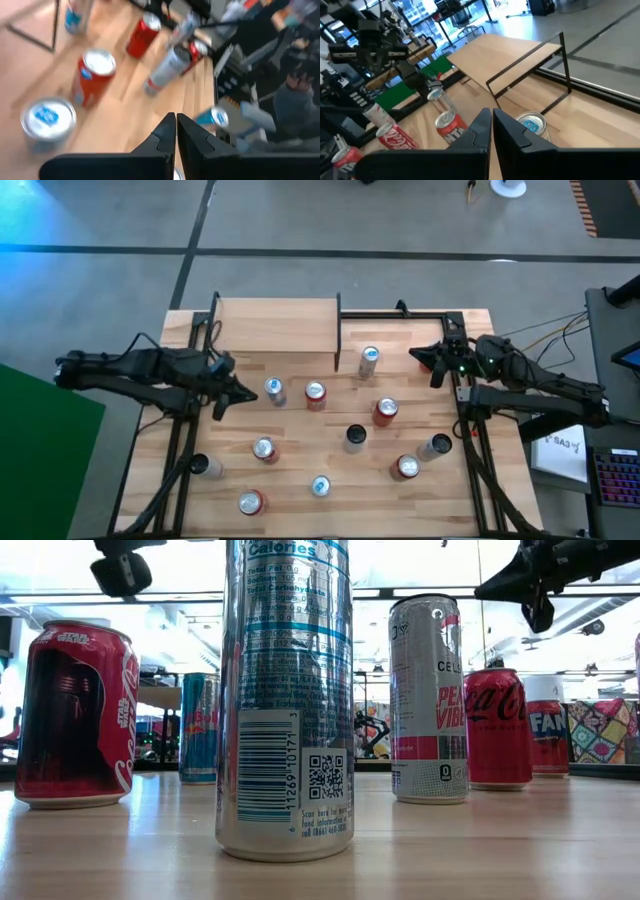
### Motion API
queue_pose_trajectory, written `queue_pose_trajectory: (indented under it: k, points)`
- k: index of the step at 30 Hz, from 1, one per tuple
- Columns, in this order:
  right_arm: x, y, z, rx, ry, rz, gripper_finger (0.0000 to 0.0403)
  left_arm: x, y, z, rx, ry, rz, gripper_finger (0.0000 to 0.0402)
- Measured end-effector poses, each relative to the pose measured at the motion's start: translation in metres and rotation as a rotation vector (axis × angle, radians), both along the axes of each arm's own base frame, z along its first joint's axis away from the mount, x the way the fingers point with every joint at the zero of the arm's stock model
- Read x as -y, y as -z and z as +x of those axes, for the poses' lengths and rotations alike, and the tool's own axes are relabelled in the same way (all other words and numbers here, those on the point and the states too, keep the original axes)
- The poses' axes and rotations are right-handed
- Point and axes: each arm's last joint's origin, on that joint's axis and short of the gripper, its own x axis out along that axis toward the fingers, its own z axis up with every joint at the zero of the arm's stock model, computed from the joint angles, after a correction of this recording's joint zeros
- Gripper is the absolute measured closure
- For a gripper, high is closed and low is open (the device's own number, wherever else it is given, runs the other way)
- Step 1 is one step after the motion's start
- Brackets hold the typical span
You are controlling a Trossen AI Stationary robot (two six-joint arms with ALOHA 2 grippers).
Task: Place canned beverage on shelf
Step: Put the white pink soda can on the shelf
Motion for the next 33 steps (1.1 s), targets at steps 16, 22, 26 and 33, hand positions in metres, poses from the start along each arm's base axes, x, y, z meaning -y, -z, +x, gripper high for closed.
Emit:
queue_pose_trajectory:
  k: [16, 22, 26, 33]
  points:
    - [-0.001, 0.002, -0.002, -0.04, -0.018, 0.024, 0.0394, 0.062, -0.02, 0.008, -0.588, -0.017, -0.067, 0.0402]
    - [-0.002, 0.006, -0.003, -0.073, -0.017, 0.035, 0.0394, 0.095, -0.032, 0.008, -0.721, 0.054, -0.031, 0.0402]
    - [-0.002, 0.008, -0.004, -0.095, -0.016, 0.042, 0.0394, 0.121, -0.027, 0.004, -0.855, 0.101, 0.029, 0.0402]
    - [-0.002, 0.008, -0.004, -0.101, -0.016, 0.042, 0.0394, 0.164, -0.009, 0.001, -1.002, 0.163, 0.077, 0.0402]
